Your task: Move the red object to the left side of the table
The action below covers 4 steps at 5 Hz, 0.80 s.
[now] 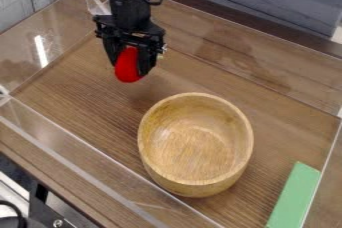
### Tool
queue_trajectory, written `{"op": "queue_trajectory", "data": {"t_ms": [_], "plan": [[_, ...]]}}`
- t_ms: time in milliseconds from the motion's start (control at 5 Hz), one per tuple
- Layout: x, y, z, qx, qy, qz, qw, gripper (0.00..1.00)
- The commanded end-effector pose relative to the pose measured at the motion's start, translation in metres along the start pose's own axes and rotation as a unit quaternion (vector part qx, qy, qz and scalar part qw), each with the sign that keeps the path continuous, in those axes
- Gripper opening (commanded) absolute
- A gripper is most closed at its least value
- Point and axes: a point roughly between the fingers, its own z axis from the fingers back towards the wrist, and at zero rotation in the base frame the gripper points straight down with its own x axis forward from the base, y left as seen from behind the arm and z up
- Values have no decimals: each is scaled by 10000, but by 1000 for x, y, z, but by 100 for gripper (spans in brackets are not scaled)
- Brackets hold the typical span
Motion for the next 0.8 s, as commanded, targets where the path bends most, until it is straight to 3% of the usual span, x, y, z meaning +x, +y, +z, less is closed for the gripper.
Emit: {"op": "queue_trajectory", "data": {"t_ms": [0, 400, 600], "plan": [[6, 10, 20, 112, -296, 77, 9995, 0], [-5, 27, 12, 148, -185, 2, 9997, 0], [-7, 29, 19, 146, -117, 62, 9998, 0]]}}
